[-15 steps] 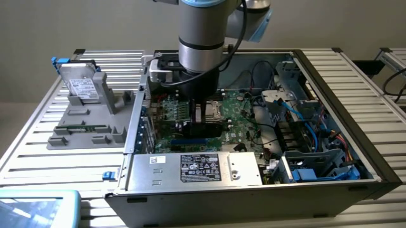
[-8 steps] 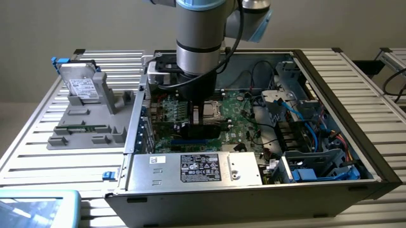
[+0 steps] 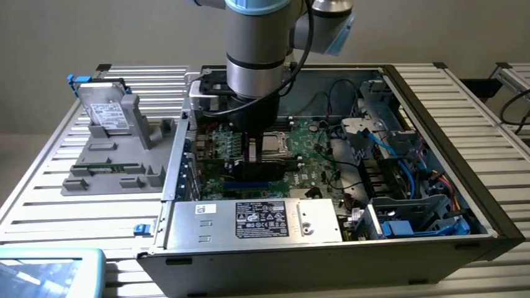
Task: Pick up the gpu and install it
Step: 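Insert the gpu into the slot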
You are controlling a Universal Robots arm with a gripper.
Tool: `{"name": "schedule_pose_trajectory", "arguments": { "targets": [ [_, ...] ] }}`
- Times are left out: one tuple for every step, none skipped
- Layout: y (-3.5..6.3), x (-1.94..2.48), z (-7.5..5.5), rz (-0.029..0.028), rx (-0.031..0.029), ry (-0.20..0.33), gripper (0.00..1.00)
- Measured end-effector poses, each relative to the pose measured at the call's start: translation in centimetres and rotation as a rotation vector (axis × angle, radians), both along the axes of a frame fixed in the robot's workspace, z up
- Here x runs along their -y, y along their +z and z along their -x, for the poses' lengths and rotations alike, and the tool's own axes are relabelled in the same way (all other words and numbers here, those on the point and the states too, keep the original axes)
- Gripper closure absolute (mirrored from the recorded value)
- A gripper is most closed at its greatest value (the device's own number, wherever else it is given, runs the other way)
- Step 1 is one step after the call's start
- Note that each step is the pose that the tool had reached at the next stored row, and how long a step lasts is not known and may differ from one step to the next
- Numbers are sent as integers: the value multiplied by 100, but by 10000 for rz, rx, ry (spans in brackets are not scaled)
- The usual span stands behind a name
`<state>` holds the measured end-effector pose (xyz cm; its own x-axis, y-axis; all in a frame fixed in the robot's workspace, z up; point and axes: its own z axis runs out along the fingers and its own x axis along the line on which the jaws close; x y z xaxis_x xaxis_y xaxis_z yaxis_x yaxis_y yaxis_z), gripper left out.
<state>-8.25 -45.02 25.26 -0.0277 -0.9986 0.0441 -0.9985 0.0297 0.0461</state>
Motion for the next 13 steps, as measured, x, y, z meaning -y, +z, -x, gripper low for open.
{"name": "schedule_pose_trajectory", "arguments": {
  "targets": [
    [1,0,4,-28,-1,1,72],
    [1,0,4,-63,-2,2,72],
    [0,0,5,-107,-1,1,72],
    [1,0,5,-148,0,0,72],
    [0,1,5,-195,0,0,72],
    [0,1,6,-219,1,0,72],
    [0,1,6,-224,1,-1,72],
    [0,1,6,-223,0,-2,72],
    [0,2,6,-222,0,-1,72],
    [0,2,5,-222,0,-1,72],
    [-1,2,5,-222,0,-1,72],
    [0,2,5,-221,0,0,72],
    [0,2,5,-221,0,-1,72]
  ]
}}
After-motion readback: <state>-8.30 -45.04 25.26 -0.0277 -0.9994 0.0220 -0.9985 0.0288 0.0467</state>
